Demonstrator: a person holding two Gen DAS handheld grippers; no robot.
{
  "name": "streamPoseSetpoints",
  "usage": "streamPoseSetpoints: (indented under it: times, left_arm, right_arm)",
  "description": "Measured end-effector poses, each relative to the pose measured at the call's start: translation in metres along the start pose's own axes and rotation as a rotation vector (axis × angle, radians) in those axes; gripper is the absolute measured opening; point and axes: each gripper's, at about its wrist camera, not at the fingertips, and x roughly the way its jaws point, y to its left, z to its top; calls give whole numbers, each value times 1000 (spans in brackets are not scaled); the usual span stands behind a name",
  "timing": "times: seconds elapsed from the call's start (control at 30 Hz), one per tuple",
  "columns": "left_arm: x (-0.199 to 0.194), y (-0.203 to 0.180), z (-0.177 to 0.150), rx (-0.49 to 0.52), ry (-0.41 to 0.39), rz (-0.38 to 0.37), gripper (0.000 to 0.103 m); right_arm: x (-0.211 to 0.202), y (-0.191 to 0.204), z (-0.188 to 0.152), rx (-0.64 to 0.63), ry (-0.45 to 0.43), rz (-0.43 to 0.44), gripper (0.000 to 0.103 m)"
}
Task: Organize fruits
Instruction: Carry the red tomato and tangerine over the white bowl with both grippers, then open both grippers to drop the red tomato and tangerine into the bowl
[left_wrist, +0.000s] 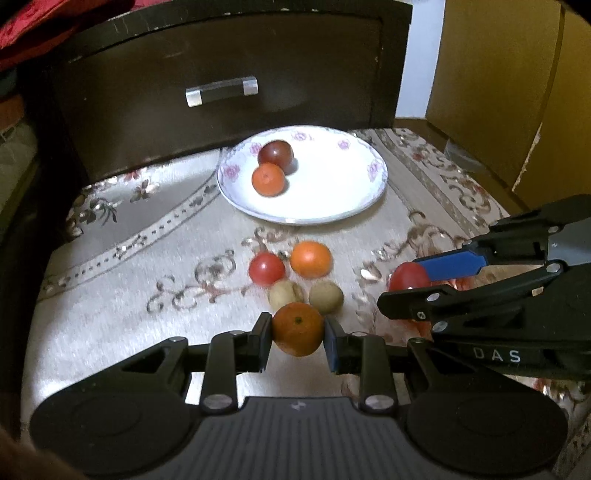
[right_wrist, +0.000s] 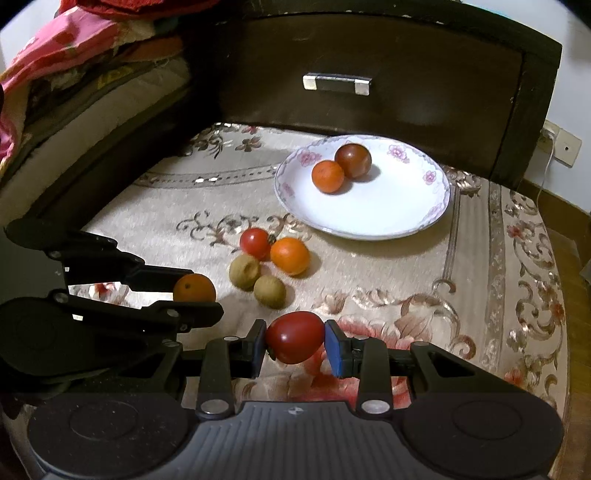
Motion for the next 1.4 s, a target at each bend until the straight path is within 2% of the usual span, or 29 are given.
streamPoseSetpoints:
  times: [0.3, 0.7, 1.0, 1.4]
  left_arm:
    - [10, 3, 36, 12, -40, 16, 34]
    - [43, 11, 73, -9, -60, 13, 33]
    - [67, 10, 78, -1, -43, 11, 33]
    - [75, 9, 79, -2, -38, 10, 34]
  right_arm:
    - [2, -12, 26, 50, -49, -20, 31]
    - [24, -41, 56, 50, -87, -48, 31]
    - [47, -57, 66, 38, -77, -64, 31]
    - [64, -65, 69, 32, -64, -76, 32]
